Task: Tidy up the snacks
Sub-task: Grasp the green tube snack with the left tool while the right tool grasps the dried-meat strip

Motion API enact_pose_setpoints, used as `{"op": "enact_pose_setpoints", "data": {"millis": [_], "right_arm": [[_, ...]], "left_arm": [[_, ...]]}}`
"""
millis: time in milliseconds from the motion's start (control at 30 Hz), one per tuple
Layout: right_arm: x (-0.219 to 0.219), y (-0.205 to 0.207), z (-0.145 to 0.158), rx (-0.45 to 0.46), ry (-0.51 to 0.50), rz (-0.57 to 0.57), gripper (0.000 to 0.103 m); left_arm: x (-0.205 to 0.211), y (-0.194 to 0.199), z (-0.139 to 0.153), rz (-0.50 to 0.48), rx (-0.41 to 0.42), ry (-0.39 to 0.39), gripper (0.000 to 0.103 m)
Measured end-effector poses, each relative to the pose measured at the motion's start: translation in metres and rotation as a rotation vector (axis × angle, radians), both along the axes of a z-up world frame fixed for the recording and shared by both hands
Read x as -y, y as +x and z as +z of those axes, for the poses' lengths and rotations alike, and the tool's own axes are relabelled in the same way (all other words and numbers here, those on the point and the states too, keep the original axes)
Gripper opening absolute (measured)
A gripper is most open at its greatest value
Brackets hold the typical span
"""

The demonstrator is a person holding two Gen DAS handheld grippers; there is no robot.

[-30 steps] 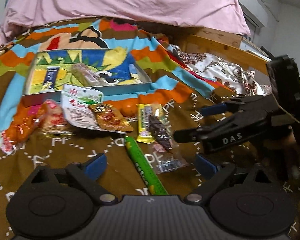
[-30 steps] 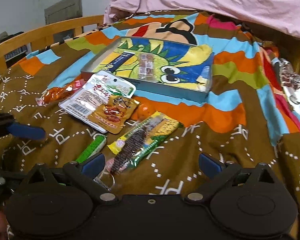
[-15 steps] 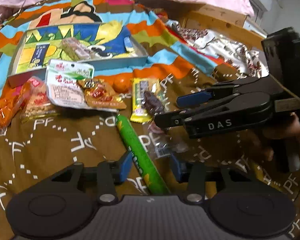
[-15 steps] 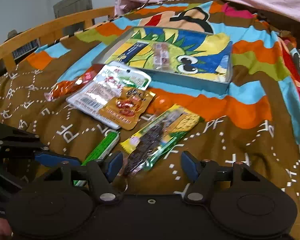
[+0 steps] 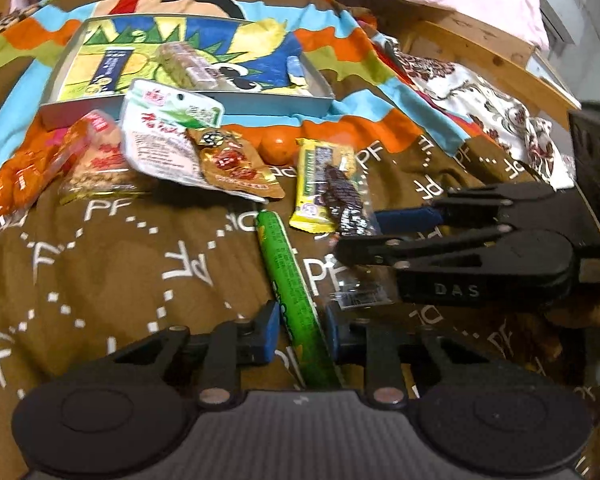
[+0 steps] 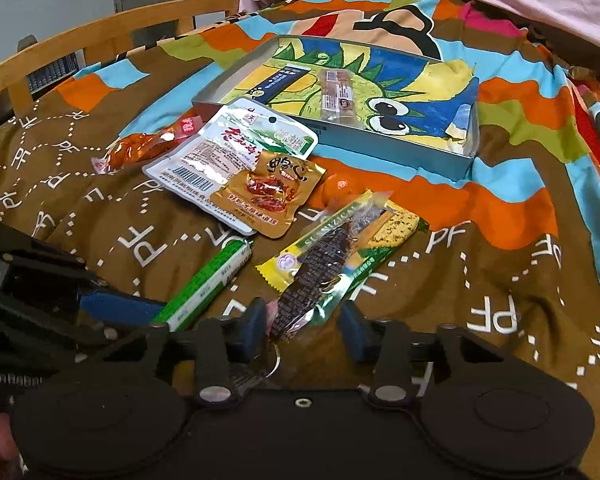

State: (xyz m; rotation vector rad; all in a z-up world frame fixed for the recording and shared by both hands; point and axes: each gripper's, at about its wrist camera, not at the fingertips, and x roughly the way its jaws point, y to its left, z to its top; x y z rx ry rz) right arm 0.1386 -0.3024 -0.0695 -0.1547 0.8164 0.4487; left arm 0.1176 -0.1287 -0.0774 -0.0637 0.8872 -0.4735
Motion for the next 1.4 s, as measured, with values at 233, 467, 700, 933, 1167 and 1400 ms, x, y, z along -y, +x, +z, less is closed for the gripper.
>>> {"op": "enact_pose_setpoints", "data": {"millis": [233, 467, 700, 933, 1167, 1400], "right_arm": [[0.007, -0.008, 0.008, -0.021, 0.019, -0.024, 0.034], [0.022, 0.014, -0.008, -0.120, 0.188, -0.080, 0.062], [0.011, 0.014, -0.012, -0.075, 0.159, -0.090, 0.065], [0.002, 0.000, -0.007, -0.034, 0.073, -0.108, 0.029], [-0.003, -0.018, 0.003, 0.031, 0.028, -0.111, 0.014], [-0.008, -0.035, 0.019, 0.123, -0.007, -0.090, 0.009]], "left_arm": [[-0.013, -0.006, 0.003, 0.053, -0.022, -0.035, 0.025], [-0.011, -0.001, -0.002, 0.066, -0.034, -0.036, 0.028], [-0.011, 0.004, -0.008, 0.067, -0.046, -0.058, 0.028], [-0.008, 0.000, -0.005, 0.059, -0.030, -0.036, 0.025], [-0.021, -0.011, 0.001, 0.100, -0.043, -0.088, 0.023], [-0.031, -0.022, 0.008, 0.140, -0.051, -0.134, 0.020]]}}
